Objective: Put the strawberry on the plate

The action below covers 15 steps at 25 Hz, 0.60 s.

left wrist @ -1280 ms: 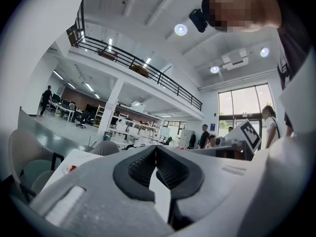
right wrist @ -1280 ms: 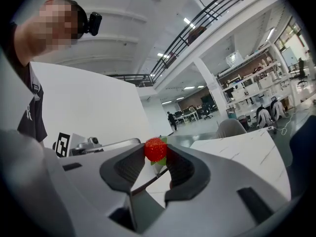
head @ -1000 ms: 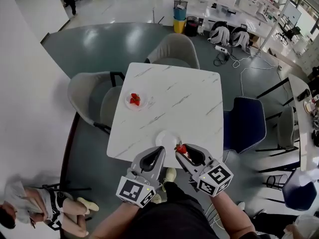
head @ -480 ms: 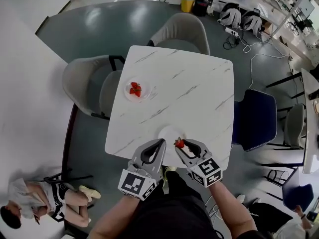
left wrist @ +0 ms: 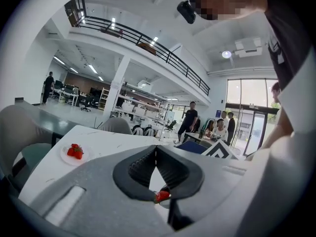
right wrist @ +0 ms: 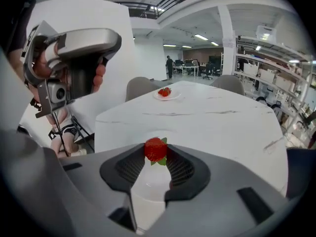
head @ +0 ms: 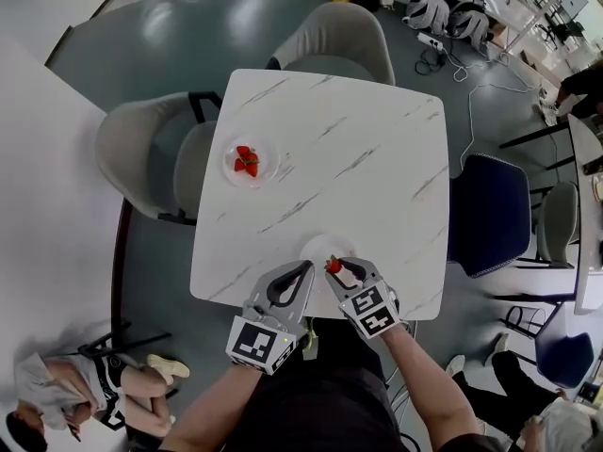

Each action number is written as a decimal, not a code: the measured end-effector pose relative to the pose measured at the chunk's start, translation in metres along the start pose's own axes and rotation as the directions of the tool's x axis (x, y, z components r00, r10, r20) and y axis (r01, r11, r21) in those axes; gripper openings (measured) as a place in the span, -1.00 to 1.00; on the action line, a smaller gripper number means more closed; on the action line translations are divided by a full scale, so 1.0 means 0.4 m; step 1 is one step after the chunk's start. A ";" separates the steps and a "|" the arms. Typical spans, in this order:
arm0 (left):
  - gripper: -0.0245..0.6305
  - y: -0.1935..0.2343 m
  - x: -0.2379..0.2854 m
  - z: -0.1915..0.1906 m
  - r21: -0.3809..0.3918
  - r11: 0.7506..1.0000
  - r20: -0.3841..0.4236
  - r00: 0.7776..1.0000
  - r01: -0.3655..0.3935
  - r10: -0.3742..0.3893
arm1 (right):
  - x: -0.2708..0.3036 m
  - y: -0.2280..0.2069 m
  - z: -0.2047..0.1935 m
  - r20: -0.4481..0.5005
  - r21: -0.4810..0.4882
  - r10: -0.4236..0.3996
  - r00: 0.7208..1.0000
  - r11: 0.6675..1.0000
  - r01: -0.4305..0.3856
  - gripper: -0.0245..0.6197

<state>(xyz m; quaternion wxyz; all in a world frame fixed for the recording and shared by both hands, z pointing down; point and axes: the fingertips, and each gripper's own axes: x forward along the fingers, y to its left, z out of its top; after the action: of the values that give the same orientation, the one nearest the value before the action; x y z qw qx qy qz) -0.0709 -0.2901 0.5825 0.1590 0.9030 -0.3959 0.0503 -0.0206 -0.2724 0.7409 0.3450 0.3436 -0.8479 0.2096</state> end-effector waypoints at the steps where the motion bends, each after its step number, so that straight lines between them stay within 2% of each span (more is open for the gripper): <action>1: -0.90 0.006 0.003 -0.009 0.001 1.000 -0.003 1.000 0.003 -0.003 | 0.014 -0.004 -0.011 -0.020 -0.014 -0.008 1.000 1.000 0.007 -0.50; 6: -0.90 0.027 0.011 -0.041 0.002 1.000 -0.006 1.000 0.012 -0.012 | 0.065 -0.015 -0.053 -0.106 -0.060 -0.028 0.994 0.998 0.021 -0.50; 15: -0.90 0.040 0.019 -0.060 0.007 1.000 -0.009 1.000 0.015 -0.014 | 0.106 -0.018 -0.086 -0.200 -0.140 -0.051 0.979 0.990 0.023 -0.50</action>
<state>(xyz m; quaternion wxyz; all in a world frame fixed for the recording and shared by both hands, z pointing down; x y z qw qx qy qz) -0.0767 -0.2975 0.6107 0.1581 0.9062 -0.3885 0.0543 -0.0224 -0.2755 0.7956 0.4563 0.3118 -0.8142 0.1783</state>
